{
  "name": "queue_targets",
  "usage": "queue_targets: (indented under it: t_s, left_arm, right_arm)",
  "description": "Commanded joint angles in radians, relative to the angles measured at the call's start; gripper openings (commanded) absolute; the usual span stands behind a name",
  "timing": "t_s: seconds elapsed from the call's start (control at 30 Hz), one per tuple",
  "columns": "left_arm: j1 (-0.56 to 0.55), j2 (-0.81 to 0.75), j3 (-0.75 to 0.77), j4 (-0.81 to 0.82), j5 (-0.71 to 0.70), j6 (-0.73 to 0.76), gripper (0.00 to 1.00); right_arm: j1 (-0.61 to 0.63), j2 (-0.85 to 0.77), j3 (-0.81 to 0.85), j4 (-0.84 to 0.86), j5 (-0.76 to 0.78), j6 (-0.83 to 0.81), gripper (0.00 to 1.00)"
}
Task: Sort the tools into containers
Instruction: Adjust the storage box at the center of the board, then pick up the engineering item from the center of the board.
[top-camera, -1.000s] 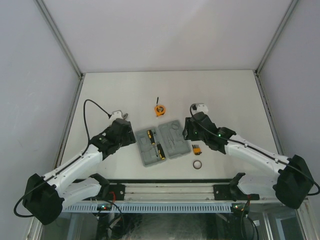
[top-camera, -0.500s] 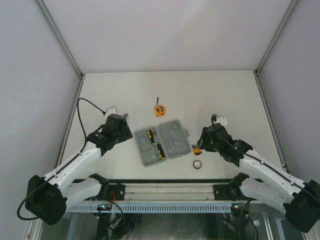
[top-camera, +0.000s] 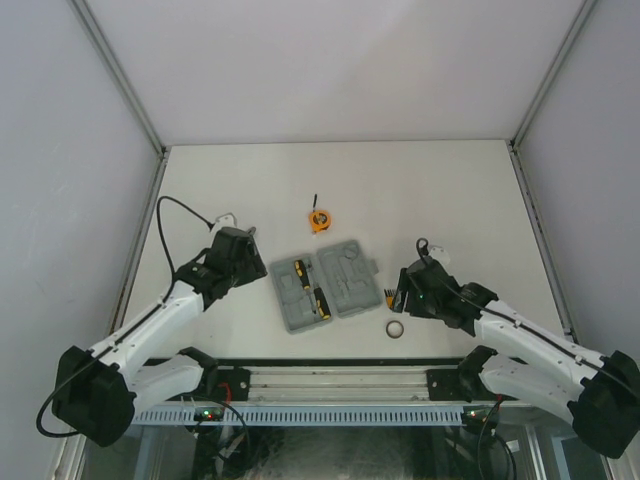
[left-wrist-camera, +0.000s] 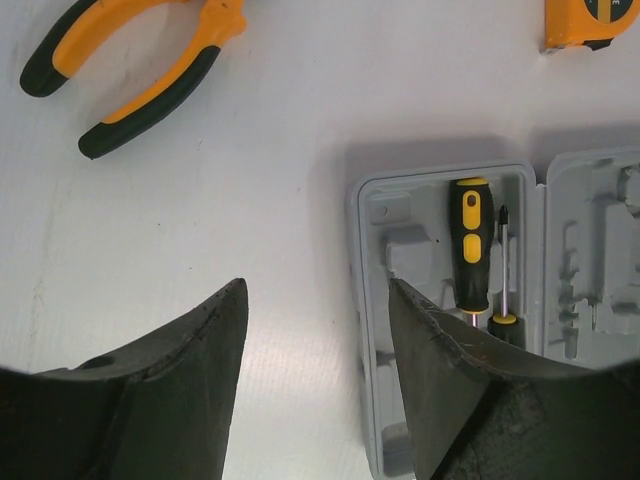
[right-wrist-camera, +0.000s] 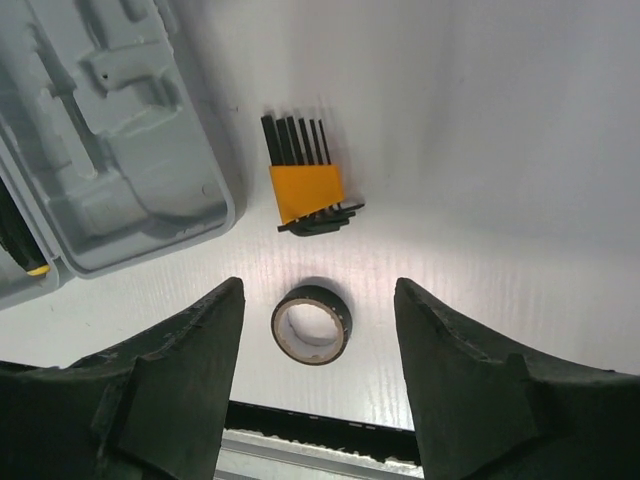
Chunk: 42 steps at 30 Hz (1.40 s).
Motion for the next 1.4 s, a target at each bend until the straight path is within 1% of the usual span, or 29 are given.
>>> queue_targets:
  t_s: [0.0, 0.2, 0.53, 0.87, 1.17, 1.37]
  left_arm:
    - [0.005, 0.008, 0.009, 0.043, 0.027, 0.013, 0.62]
    - [0.006, 0.015, -0.006, 0.062, 0.037, 0.005, 0.62]
    - [0.006, 0.022, -0.016, 0.070, 0.053, 0.000, 0.60]
    - [0.006, 0.013, -0.020, 0.067, 0.057, -0.002, 0.60]
    - [0.006, 0.017, -0.036, 0.077, 0.065, -0.005, 0.59]
    - [0.006, 0.011, -0.049, 0.082, 0.068, -0.006, 0.59]
  right_arm:
    - [0.071, 0.049, 0.004, -0.009, 0.048, 0.087, 0.62]
    - [0.180, 0.130, 0.004, -0.001, 0.064, 0.149, 0.65]
    - [0.238, 0.212, 0.013, -0.015, 0.058, 0.151, 0.66]
    - [0.283, 0.286, 0.053, -0.032, 0.076, 0.156, 0.60]
    - [0.304, 0.333, 0.084, -0.060, 0.110, 0.154, 0.57]
    - [0.324, 0.355, 0.102, -0.067, 0.125, 0.155, 0.52]
